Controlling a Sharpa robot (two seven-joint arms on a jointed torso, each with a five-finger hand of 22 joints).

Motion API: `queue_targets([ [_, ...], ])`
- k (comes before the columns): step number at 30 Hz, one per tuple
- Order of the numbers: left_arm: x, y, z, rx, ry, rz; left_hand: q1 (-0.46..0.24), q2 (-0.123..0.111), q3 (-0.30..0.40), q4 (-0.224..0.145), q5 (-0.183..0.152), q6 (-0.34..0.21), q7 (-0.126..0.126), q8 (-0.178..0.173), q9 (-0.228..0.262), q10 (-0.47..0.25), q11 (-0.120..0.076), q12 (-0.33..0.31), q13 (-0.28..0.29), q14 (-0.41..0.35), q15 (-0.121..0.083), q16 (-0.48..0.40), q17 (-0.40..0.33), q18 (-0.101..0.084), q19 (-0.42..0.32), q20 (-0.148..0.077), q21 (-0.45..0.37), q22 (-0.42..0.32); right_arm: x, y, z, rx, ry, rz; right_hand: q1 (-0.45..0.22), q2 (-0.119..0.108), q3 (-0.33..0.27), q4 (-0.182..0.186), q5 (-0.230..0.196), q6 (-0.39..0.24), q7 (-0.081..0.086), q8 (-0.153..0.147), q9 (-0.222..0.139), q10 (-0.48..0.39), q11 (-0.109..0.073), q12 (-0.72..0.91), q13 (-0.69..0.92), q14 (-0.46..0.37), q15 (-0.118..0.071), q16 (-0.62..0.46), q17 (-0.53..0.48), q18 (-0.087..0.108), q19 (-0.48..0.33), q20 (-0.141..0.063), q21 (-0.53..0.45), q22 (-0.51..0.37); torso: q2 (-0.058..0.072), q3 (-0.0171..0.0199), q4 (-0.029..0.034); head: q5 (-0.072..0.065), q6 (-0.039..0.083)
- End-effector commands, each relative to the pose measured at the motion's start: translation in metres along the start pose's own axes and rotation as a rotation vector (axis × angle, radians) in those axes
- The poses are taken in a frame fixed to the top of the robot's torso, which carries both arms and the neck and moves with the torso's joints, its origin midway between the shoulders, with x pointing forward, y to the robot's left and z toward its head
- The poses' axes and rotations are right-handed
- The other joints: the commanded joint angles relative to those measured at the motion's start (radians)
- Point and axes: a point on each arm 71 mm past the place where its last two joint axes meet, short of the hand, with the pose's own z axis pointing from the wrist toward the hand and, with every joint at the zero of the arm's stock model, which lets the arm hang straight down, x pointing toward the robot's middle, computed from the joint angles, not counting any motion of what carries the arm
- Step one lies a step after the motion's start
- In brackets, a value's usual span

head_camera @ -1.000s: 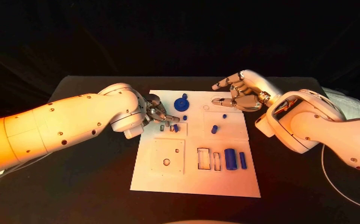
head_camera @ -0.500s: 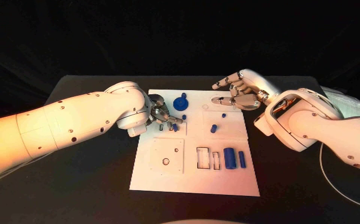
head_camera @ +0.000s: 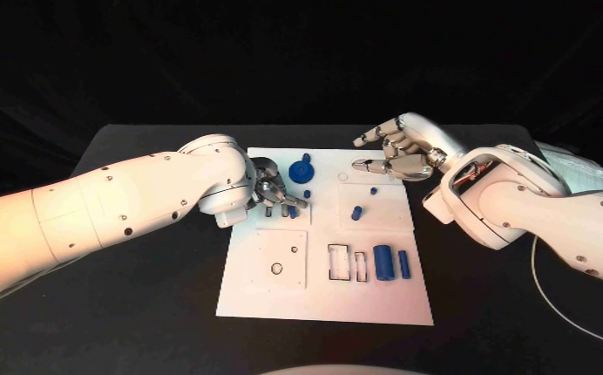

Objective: Assemble the parts on the task board

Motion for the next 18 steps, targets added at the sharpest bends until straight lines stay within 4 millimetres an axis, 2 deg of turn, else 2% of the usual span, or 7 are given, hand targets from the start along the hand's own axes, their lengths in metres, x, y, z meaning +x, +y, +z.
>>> queue_targets([
  [1,0.0003,0.0024,0.0001,-0.061,0.019,0.030,0.018,-0.003,0.002,-0.007,-0.002,-0.011,-0.001,0.008,0.006,0.010,0.001,0.008,0.004,0.107,-0.008,0.003,0.263,-0.017,0.052,-0.008,0.005,0.139,0.0005,0.0004,0.0005,-0.002,0.001,-0.011,-0.010,-0.001,-0.004,0.001,0.003,0.008,0.000,0.003,0.001,0.001,-0.005,-0.002,0.000,0.079,-0.001,-0.006,0.155,0.003,-0.006,0.001,-0.004,0.000,0.000,-0.0001,-0.0008,0.000,-0.002],
  [18,0.0015,0.0001,0.0029,-0.064,0.041,0.047,0.078,0.012,0.026,-0.028,0.001,-0.023,-0.004,0.030,0.034,0.015,-0.002,0.014,0.011,0.107,-0.010,0.003,0.263,-0.017,0.051,-0.010,0.004,0.142,0.0019,-0.0002,0.0011,0.001,0.015,-0.012,-0.011,0.000,-0.005,0.003,0.004,0.011,-0.001,0.004,0.002,0.002,-0.006,-0.001,0.000,0.079,-0.001,-0.006,0.155,0.003,-0.006,0.001,-0.004,0.000,-0.001,-0.0005,0.0001,-0.003,-0.008],
])
